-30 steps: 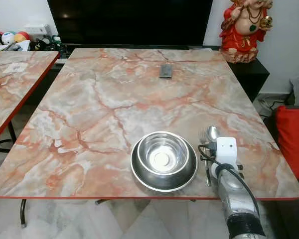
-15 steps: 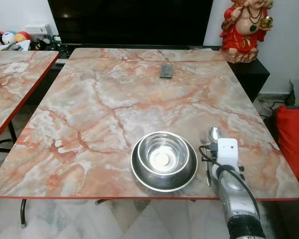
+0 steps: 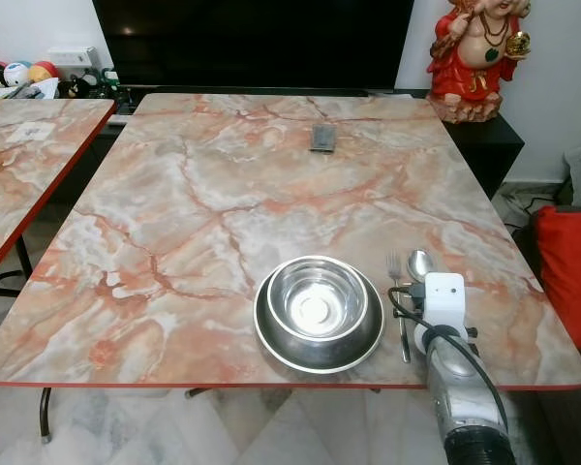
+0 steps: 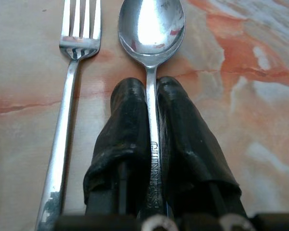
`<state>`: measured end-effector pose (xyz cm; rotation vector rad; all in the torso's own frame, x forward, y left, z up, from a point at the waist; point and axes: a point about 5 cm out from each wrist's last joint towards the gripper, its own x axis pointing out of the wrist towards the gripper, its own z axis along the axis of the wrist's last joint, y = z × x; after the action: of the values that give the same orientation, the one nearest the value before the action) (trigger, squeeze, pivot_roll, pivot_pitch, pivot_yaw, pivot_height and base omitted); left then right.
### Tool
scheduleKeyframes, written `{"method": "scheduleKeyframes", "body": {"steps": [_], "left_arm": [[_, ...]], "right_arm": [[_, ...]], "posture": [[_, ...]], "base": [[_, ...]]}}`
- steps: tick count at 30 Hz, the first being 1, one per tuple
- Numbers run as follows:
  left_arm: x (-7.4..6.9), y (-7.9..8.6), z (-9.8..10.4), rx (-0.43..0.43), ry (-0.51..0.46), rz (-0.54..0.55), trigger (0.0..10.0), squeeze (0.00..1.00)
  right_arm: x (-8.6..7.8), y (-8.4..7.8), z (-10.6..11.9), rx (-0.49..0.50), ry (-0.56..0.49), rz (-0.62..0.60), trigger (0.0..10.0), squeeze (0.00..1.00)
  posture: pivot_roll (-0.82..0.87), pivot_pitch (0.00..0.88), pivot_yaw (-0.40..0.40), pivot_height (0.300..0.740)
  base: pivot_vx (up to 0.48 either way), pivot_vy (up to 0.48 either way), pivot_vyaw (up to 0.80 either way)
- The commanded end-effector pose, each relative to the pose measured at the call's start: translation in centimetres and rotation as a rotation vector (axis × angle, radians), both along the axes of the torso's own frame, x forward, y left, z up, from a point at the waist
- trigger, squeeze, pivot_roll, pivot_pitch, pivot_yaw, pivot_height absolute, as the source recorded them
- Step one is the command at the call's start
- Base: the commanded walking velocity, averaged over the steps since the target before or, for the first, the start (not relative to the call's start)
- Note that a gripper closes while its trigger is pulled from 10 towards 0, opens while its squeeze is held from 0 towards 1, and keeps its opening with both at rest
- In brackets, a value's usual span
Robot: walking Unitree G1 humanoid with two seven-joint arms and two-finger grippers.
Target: Setting the table
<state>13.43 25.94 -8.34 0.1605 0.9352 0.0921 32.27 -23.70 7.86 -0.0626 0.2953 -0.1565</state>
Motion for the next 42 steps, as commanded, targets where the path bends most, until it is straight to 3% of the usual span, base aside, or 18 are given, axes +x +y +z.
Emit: {"method": "scheduleKeyframes", "body": {"steps": [1, 18, 19, 20, 21, 25, 27, 28, 29, 32, 33, 34, 35, 36, 37, 41, 42], "left_arm": [[-0.76, 0.07, -0.28, -0.001, 0.030, 0.000, 10.0, 0.00], [-0.70, -0.09, -0.32, -0.003, 0.030, 0.000, 10.0, 0.00], [-0.66, -0.15, -0.33, -0.004, 0.030, -0.001, 10.0, 0.00], [-0.66, -0.15, -0.33, -0.004, 0.030, -0.001, 10.0, 0.00], [-0.63, -0.18, -0.33, -0.004, 0.030, -0.001, 10.0, 0.00], [-0.55, -0.22, -0.31, -0.004, 0.028, -0.002, 10.0, 0.00], [-0.42, -0.29, -0.27, -0.005, 0.021, -0.004, 10.0, 0.00], [-0.40, -0.30, -0.27, -0.005, 0.020, -0.004, 10.0, 0.00], [-0.34, -0.36, -0.26, -0.006, 0.017, -0.006, 10.0, 0.00], [-0.29, -0.45, -0.26, -0.006, 0.013, -0.008, 10.0, 0.00], [-0.27, -0.51, -0.26, -0.007, 0.012, -0.009, 10.0, 0.00], [-0.27, -0.53, -0.27, -0.007, 0.012, -0.009, 10.0, 0.00], [-0.28, -0.55, -0.27, -0.008, 0.011, -0.010, 10.0, 0.00], [-0.28, -0.57, -0.28, -0.008, 0.011, -0.010, 10.0, 0.00], [-0.28, -0.57, -0.28, -0.008, 0.011, -0.010, 10.0, 0.00], [-0.30, -0.59, -0.29, -0.008, 0.012, -0.010, 10.0, 0.00], [-0.29, -0.60, -0.29, -0.008, 0.012, -0.009, 10.0, 0.00]], "right_arm": [[-0.37, 0.33, -0.60, 0.010, 0.029, 0.006, 10.0, 0.00], [-0.43, 0.87, -0.80, 0.026, 0.041, 0.019, 10.0, 0.00], [-0.43, 0.87, -0.81, 0.027, 0.041, 0.019, 10.0, 0.35], [-0.43, 0.87, -0.81, 0.027, 0.041, 0.019, 10.0, 0.35], [-0.43, 0.89, -0.83, 0.028, 0.042, 0.019, 10.0, 0.44], [-0.42, 0.89, -0.84, 0.026, 0.044, 0.018, 10.0, 0.39], [-0.40, 0.86, -0.85, 0.024, 0.047, 0.016, 10.0, 0.27], [-0.40, 0.86, -0.86, 0.023, 0.047, 0.016, 10.0, 0.27], [-0.37, 0.84, -0.84, 0.023, 0.047, 0.015, 10.0, 0.18], [-0.34, 0.83, -0.80, 0.024, 0.046, 0.016, 10.0, 0.22], [-0.34, 0.81, -0.80, 0.024, 0.046, 0.016, 10.0, 0.27], [-0.34, 0.80, -0.80, 0.024, 0.046, 0.015, 10.0, 0.50], [-0.34, 0.80, -0.80, 0.024, 0.046, 0.015, 10.0, 0.50], [-0.34, 0.81, -0.79, 0.024, 0.046, 0.015, 10.0, 0.90], [-0.34, 0.81, -0.79, 0.025, 0.046, 0.015, 10.0, 1.00], [-0.32, 0.78, -0.79, 0.021, 0.047, 0.012, 10.0, 1.00], [-0.31, 0.74, -0.76, 0.017, 0.047, 0.009, 10.0, 0.00]], "posture": [[-0.01, 0.120, -0.005, 0.740], [-0.01, 0.120, -0.005, 0.740], [-0.01, 0.119, -0.005, 0.740], [-0.01, 0.119, -0.005, 0.740], [-0.01, 0.119, -0.005, 0.740], [-0.01, 0.119, -0.005, 0.740], [0.00, 0.119, -0.005, 0.740], [0.00, 0.119, -0.005, 0.740], [0.00, 0.119, -0.005, 0.740], [0.00, 0.119, -0.005, 0.740], [-0.01, 0.119, -0.004, 0.740], [-0.01, 0.119, -0.004, 0.740], [-0.01, 0.119, -0.004, 0.740], [-0.01, 0.119, -0.004, 0.740], [-0.01, 0.119, -0.004, 0.740], [-0.01, 0.120, -0.004, 0.740], [-0.01, 0.120, -0.004, 0.740]], "base": [[0.000, 0.000, 0.00], [0.000, 0.000, 0.00], [0.000, 0.000, 0.00], [0.000, 0.000, 0.00], [0.000, 0.000, 0.00], [0.000, 0.000, 0.00], [0.000, 0.000, 0.00], [0.000, 0.000, 0.00], [0.000, 0.000, 0.00], [0.000, 0.000, 0.00], [0.000, 0.000, 0.00], [0.000, 0.000, 0.00], [0.000, 0.000, 0.00], [0.000, 0.000, 0.00], [0.000, 0.000, 0.00], [0.000, 0.000, 0.00], [0.000, 0.000, 0.00]]}}
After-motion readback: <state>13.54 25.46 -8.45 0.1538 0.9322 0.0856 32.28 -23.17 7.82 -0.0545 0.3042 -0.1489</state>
